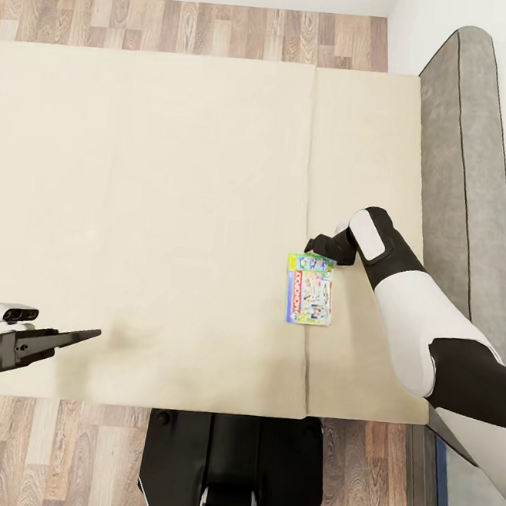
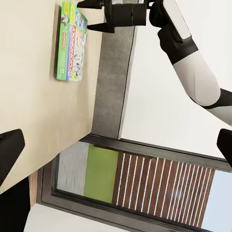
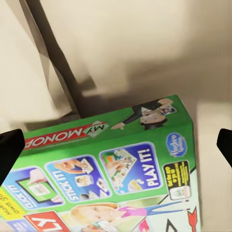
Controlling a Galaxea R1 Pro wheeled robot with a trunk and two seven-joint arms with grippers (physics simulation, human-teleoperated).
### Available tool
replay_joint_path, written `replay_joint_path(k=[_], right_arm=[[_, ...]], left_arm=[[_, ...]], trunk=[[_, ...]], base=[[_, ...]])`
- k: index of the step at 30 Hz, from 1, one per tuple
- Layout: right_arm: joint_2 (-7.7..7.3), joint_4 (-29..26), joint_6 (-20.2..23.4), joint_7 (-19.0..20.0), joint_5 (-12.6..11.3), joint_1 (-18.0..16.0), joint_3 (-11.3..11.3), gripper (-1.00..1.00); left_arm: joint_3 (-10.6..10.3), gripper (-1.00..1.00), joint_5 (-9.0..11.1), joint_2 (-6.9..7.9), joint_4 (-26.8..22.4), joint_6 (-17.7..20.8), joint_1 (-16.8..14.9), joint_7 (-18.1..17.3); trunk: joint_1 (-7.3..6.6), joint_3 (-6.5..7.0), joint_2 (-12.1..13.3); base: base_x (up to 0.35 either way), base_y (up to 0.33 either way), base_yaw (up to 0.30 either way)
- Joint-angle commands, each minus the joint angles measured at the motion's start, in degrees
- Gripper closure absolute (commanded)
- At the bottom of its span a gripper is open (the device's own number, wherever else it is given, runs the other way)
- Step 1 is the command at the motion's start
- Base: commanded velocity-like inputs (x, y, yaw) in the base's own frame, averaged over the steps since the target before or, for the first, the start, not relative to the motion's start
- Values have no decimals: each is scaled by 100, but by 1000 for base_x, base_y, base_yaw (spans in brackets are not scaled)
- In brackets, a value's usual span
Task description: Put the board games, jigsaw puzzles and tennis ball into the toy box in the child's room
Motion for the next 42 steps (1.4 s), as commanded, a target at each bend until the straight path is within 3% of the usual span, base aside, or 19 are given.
replay_joint_path(k=[1,37,42], right_arm=[[-3,-4,22,-54,-60,-2,24,-100],[0,202,214,-43,-61,-1,104,-100],[1,242,214,-31,-76,-1,216,-100]], left_arm=[[0,-100,-3,2,-1,61,-2,-22],[1,-100,-3,6,-1,60,-4,-22],[1,-100,-3,3,-1,61,-5,-22]], trunk=[[4,-6,-9],[4,-6,-9],[4,-6,-9]], base=[[0,0,0],[0,0,0],[0,0,0]])
